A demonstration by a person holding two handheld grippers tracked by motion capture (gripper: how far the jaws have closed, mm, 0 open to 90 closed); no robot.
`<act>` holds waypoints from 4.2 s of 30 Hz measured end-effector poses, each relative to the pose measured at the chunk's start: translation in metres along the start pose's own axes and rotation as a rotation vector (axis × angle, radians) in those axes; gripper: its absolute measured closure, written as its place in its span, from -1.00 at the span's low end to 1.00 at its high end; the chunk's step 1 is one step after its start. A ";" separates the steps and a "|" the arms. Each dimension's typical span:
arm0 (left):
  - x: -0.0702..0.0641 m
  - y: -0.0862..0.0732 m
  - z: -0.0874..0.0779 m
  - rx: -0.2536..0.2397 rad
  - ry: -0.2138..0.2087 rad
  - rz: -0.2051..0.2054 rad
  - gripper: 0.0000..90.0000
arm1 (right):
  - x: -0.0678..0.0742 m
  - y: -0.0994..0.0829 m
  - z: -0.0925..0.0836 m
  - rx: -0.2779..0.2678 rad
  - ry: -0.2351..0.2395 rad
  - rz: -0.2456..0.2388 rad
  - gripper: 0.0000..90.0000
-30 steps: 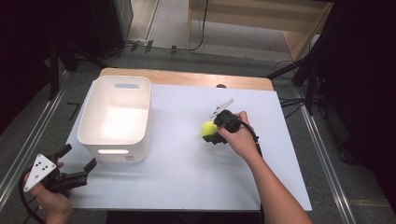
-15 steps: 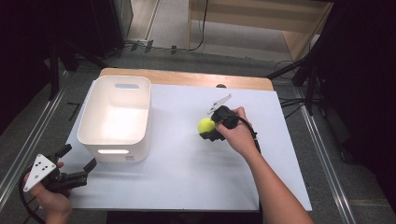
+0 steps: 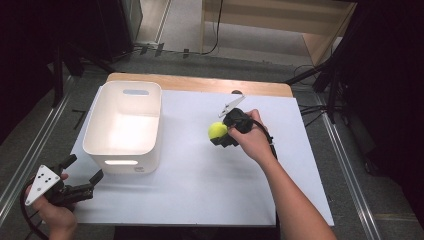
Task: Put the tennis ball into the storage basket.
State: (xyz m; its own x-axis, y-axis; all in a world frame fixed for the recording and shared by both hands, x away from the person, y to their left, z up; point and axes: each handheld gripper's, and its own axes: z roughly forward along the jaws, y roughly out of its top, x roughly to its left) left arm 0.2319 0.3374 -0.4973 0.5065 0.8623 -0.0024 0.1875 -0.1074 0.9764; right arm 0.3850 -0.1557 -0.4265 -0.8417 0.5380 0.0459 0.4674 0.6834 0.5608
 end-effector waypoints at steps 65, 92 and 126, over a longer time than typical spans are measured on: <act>0.001 0.000 0.000 0.002 -0.010 0.002 -1.00 | 0.022 0.079 -0.015 -0.038 0.060 -0.101 -0.49; 0.001 0.000 0.000 -0.003 -0.015 -0.003 -1.00 | 0.040 0.117 -0.006 -0.059 0.097 -0.165 -0.49; 0.001 0.000 0.000 -0.001 -0.018 -0.001 -1.00 | 0.068 0.165 0.002 -0.075 0.130 -0.229 -0.49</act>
State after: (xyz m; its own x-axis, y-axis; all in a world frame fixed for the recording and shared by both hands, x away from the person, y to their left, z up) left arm 0.2322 0.3381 -0.4972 0.5216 0.8531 -0.0079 0.1871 -0.1054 0.9767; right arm 0.4051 -0.0049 -0.3320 -0.9531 0.3023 0.0133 0.2431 0.7388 0.6285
